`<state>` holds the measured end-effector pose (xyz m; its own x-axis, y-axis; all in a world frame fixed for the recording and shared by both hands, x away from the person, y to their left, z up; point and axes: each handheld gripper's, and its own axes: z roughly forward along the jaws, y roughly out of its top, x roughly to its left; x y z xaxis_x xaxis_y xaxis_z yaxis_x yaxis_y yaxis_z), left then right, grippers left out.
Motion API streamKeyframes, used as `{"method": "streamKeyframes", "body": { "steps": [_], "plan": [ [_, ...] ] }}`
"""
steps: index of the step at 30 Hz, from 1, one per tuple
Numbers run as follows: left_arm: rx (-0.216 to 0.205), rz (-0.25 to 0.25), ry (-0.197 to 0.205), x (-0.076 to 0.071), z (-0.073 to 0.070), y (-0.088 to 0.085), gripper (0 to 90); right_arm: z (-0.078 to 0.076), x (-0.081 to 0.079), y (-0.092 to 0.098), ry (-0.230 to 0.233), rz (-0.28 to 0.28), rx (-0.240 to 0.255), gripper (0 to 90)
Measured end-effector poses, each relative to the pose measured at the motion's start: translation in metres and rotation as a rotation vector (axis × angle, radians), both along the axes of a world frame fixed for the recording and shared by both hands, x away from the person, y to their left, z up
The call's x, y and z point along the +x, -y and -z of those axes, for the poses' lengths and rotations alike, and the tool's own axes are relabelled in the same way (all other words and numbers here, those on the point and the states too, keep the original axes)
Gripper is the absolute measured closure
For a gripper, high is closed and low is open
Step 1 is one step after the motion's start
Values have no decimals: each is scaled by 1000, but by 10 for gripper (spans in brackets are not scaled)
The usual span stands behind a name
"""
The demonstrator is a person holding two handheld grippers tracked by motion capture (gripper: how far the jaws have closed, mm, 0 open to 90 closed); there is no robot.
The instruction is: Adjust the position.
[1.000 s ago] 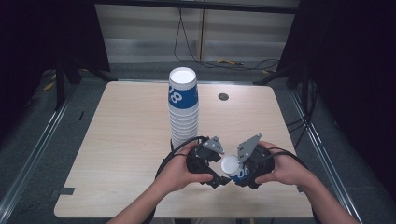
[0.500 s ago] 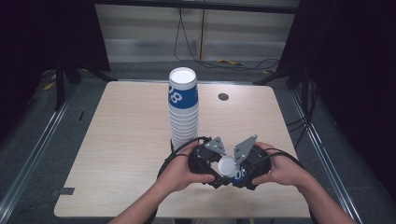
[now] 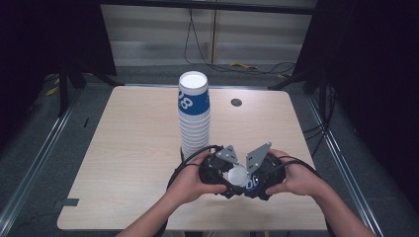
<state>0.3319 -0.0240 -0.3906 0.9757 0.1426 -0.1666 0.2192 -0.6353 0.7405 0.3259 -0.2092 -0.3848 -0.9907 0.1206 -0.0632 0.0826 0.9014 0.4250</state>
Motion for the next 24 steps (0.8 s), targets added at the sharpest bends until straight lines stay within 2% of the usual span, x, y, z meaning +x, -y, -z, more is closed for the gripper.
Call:
{"method": "streamKeyframes", "body": {
  "steps": [12,17,24],
  "plan": [
    [3,-12,-12,1,0,-2,297,0,-1,3,12,11,29,209],
    [-22,-17,-28,1,1,-1,262,-2,-1,3,8,5,30,210],
    [-11,-13,-14,1,2,2,241,-1,-1,-1,12,-4,23,209]
  ]
}}
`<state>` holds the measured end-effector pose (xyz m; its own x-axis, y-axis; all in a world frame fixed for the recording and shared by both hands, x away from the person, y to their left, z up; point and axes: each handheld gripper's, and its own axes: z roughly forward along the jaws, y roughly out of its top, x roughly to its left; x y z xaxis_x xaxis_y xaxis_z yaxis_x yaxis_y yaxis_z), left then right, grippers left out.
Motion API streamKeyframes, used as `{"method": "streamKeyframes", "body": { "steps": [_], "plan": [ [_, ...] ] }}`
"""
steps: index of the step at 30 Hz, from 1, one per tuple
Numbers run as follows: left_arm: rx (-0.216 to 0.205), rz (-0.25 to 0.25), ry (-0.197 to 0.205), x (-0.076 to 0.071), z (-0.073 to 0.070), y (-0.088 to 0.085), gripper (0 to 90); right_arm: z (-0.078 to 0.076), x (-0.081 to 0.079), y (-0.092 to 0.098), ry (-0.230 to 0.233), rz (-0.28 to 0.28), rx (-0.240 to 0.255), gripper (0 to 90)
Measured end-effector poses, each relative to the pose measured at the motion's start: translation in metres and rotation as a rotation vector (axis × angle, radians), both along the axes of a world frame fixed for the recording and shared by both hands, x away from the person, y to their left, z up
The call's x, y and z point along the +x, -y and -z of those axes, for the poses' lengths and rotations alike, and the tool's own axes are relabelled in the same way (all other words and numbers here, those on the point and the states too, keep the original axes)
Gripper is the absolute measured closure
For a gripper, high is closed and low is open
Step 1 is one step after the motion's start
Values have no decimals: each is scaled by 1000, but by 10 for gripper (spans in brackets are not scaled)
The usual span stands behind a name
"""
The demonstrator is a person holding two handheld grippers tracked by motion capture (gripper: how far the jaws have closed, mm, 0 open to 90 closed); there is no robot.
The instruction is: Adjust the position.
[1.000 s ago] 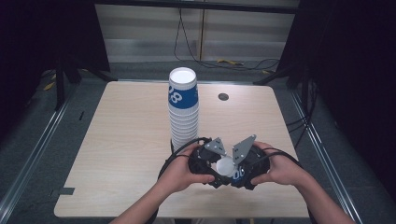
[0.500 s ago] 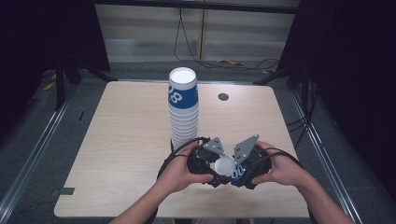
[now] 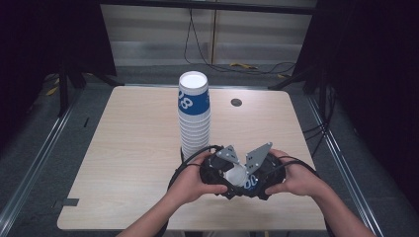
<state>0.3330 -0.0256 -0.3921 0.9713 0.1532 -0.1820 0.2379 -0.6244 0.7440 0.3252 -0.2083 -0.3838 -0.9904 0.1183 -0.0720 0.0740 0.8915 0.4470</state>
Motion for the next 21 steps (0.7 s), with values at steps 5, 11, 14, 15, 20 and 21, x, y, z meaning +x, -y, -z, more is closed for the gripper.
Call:
{"method": "streamKeyframes", "body": {
  "steps": [5,11,14,15,20,21],
  "plan": [
    [0,9,7,1,0,-2,278,1,0,0,-2,-7,12,209],
    [-22,15,0,0,-2,-6,283,-1,-1,4,-11,-6,71,196],
    [-28,16,-4,-1,-4,-7,284,1,-2,7,-21,10,115,182],
    [-27,17,-2,-1,-4,-8,283,2,-2,9,-29,17,129,177],
    [-49,16,-3,-1,-7,-9,284,8,-3,15,-38,53,179,142],
    [-52,17,-3,-1,-8,-9,284,9,-3,16,-43,61,197,142]
  ]
}}
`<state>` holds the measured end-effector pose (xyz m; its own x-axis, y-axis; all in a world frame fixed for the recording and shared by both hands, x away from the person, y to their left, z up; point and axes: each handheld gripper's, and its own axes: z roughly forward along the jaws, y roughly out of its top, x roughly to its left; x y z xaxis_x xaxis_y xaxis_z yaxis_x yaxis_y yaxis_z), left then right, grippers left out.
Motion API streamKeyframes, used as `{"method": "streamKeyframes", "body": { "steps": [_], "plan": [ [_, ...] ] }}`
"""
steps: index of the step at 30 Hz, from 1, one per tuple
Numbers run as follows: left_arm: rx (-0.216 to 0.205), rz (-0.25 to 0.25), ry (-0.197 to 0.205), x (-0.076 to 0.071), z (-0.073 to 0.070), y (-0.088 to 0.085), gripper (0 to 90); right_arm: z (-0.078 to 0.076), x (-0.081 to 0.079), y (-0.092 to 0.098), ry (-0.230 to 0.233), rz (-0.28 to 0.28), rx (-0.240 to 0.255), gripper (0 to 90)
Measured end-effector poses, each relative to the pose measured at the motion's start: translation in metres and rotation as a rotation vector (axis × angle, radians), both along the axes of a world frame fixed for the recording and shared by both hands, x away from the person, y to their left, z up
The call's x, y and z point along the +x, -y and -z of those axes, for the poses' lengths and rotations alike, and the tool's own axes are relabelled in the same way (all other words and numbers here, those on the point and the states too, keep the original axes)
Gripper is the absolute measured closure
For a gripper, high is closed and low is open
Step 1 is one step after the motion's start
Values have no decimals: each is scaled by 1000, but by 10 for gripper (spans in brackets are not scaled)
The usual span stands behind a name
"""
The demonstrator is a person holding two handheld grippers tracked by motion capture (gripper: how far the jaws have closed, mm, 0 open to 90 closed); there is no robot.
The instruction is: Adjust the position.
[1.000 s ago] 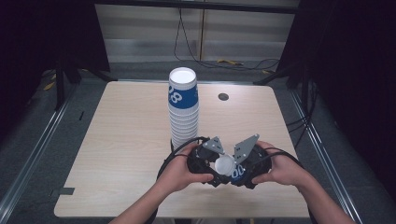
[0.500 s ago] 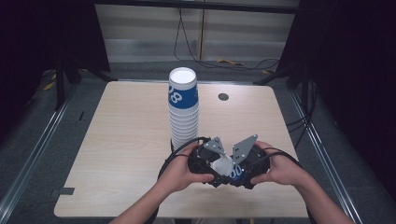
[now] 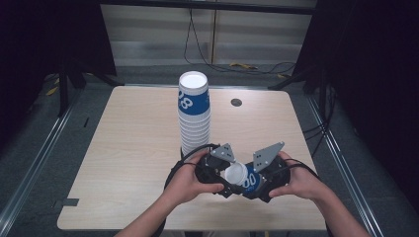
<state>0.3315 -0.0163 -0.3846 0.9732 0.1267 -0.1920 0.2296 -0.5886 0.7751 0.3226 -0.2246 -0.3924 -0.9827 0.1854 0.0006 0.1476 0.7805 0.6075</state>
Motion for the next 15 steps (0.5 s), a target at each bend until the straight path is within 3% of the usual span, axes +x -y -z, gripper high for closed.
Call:
{"method": "streamKeyframes", "body": {
  "steps": [8,15],
  "plan": [
    [-14,-12,-5,0,-1,-3,284,3,-2,9,-7,51,80,131],
    [-22,-10,-4,0,-4,-5,284,5,-4,12,-16,63,105,132]
  ]
}}
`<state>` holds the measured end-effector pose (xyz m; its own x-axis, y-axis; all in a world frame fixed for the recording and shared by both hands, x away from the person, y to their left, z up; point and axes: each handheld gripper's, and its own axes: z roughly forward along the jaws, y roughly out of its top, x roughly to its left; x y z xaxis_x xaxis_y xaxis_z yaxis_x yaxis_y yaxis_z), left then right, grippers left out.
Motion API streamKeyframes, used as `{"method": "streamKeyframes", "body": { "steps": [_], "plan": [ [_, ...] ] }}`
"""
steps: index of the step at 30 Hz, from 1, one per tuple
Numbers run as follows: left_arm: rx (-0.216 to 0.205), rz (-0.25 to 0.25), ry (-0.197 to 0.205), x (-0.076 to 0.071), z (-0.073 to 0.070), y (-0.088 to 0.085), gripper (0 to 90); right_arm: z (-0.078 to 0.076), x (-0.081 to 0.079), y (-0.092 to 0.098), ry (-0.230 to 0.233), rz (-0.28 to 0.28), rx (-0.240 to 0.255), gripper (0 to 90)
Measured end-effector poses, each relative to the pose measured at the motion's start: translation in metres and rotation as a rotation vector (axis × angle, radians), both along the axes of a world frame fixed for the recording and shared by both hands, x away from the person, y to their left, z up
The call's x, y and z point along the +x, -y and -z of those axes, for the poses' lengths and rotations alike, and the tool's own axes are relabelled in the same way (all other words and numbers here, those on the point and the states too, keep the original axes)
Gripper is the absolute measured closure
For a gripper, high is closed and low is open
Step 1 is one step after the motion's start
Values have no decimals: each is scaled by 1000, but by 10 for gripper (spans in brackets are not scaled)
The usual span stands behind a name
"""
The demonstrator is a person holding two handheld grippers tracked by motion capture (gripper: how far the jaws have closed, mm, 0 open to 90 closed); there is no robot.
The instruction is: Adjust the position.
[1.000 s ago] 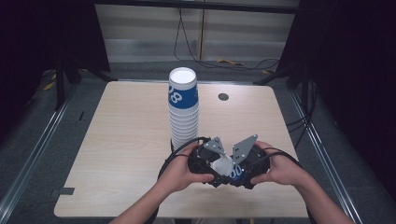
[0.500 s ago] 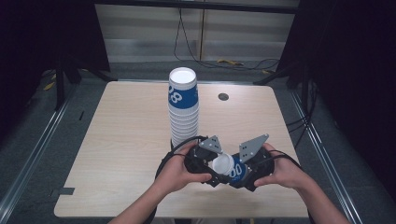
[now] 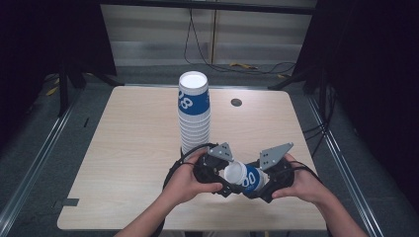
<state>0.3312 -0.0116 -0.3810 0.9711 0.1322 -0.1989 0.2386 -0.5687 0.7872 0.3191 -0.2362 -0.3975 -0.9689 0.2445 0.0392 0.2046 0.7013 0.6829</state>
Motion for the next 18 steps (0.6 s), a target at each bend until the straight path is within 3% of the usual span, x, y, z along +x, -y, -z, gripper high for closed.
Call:
{"method": "streamKeyframes", "body": {
  "steps": [18],
  "plan": [
    [-14,-10,-4,1,0,-5,283,5,1,3,-9,12,22,137]
  ]
}}
